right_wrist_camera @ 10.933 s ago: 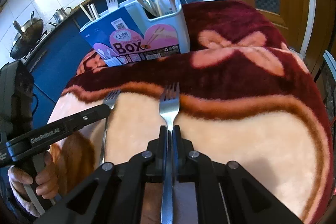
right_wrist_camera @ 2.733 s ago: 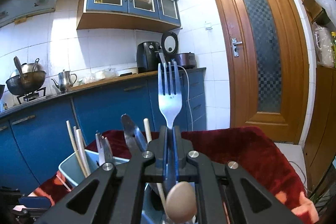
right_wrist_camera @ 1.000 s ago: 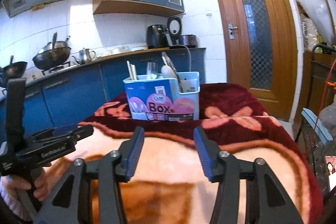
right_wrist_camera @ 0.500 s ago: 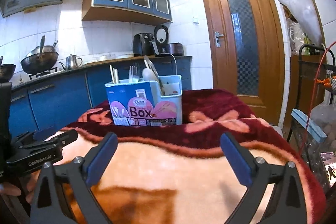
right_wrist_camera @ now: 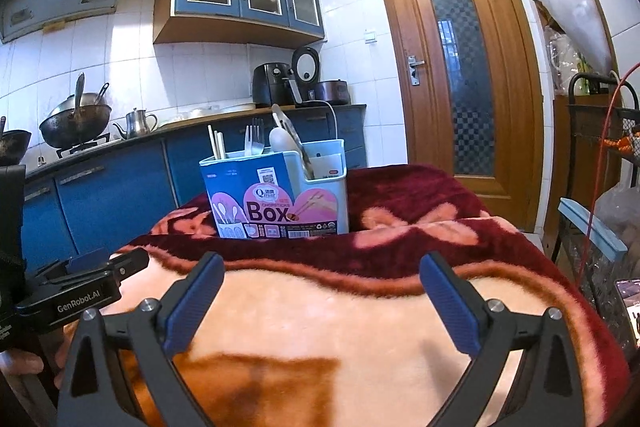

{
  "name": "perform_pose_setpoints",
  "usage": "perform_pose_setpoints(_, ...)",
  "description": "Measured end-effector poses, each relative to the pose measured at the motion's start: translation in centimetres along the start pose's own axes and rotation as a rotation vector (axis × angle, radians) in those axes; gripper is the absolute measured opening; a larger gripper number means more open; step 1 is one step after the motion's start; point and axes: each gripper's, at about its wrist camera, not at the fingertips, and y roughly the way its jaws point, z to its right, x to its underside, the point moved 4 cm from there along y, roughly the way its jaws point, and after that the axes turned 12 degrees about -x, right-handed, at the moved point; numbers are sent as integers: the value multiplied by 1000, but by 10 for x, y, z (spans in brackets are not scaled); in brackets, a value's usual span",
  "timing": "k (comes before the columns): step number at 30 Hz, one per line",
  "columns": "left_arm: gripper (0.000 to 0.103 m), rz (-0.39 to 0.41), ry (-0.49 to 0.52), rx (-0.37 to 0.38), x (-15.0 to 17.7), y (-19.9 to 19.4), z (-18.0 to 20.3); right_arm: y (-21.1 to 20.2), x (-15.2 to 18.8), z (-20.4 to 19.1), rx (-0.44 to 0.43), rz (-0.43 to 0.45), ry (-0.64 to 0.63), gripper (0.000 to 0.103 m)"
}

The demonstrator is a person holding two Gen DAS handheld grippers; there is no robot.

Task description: Organize utensils

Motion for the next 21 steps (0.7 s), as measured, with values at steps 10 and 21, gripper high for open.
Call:
perform_pose_setpoints(10, 75, -4, -2, -10, 0, 0, 0, 0, 1, -3, 3, -3, -13, 100)
perform_pose_setpoints(21, 75, -4, 0, -1, 0, 1, 0, 0, 1, -3, 3, -4, -12, 100)
